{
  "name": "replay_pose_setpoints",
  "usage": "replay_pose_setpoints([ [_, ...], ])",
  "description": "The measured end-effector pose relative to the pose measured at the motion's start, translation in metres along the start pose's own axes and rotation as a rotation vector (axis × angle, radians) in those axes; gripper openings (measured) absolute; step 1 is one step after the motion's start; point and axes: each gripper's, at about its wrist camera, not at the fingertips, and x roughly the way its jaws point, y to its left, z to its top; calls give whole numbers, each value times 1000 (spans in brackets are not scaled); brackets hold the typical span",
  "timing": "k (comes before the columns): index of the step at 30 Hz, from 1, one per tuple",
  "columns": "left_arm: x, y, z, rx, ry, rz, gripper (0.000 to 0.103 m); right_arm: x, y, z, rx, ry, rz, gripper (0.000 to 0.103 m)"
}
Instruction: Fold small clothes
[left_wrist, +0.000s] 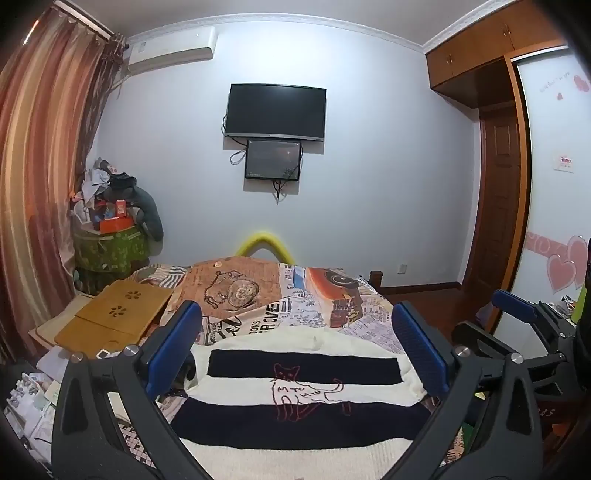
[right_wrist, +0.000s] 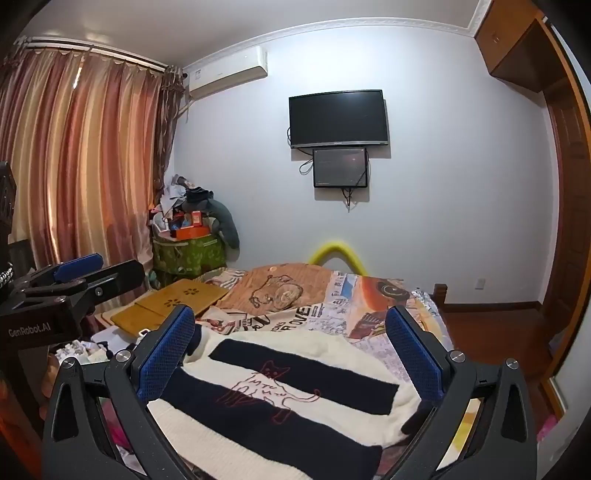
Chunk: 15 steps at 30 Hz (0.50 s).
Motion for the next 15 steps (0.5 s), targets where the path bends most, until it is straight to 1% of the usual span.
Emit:
replay_pose_setpoints([
  [3,1,-4,0,9,12,-5,103,0,0,0,3,-4,-4,102],
  [4,-1,0,-1,-28,0,0,103,0,-1,0,4,-4,-6,103],
  [5,-2,0,-1,-30,1,1,103,-1,-1,0,4,-3,-6,103],
  [11,-3,9,-3,-27,3,8,103,2,1,0,0,11,0,103],
  [15,6,7,0,-23,18,13,103,3,1,0,0,14,1,103],
])
